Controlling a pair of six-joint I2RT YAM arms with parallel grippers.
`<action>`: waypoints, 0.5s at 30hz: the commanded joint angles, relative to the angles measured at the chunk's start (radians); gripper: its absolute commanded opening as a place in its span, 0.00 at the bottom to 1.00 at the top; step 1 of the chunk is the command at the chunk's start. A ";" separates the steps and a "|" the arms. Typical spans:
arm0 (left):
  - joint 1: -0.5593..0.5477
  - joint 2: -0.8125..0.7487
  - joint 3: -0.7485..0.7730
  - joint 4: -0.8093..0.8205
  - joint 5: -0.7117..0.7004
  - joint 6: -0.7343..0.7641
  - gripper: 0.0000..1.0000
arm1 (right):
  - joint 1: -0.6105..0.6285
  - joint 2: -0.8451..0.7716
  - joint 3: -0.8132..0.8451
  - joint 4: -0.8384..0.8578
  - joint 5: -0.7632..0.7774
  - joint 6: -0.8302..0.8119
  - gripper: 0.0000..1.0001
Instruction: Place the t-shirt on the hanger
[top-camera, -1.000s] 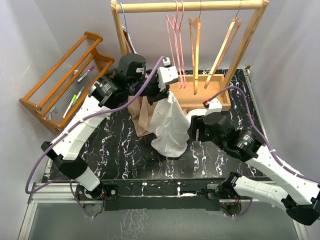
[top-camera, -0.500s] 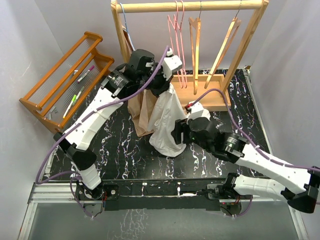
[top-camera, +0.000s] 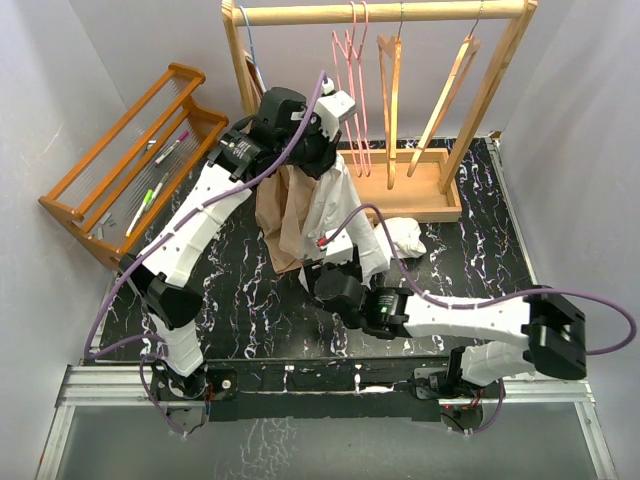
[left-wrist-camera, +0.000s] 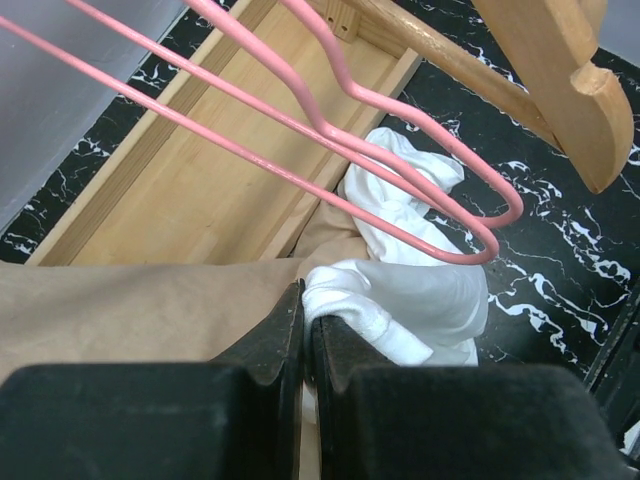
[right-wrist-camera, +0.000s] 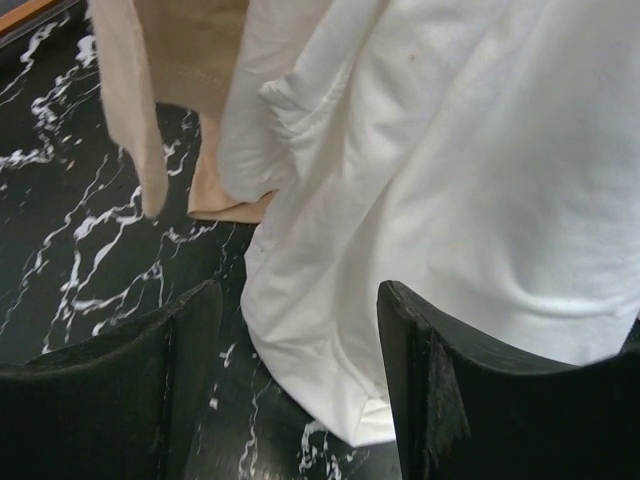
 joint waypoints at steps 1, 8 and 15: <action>0.018 -0.037 0.048 -0.008 0.038 -0.053 0.00 | 0.002 0.070 0.002 0.225 0.194 -0.021 0.67; 0.033 -0.054 0.041 -0.015 0.092 -0.108 0.00 | -0.025 0.228 0.002 0.273 0.244 0.053 0.62; 0.071 -0.089 -0.014 -0.018 0.082 -0.095 0.00 | -0.025 0.191 0.047 0.011 0.276 0.224 0.08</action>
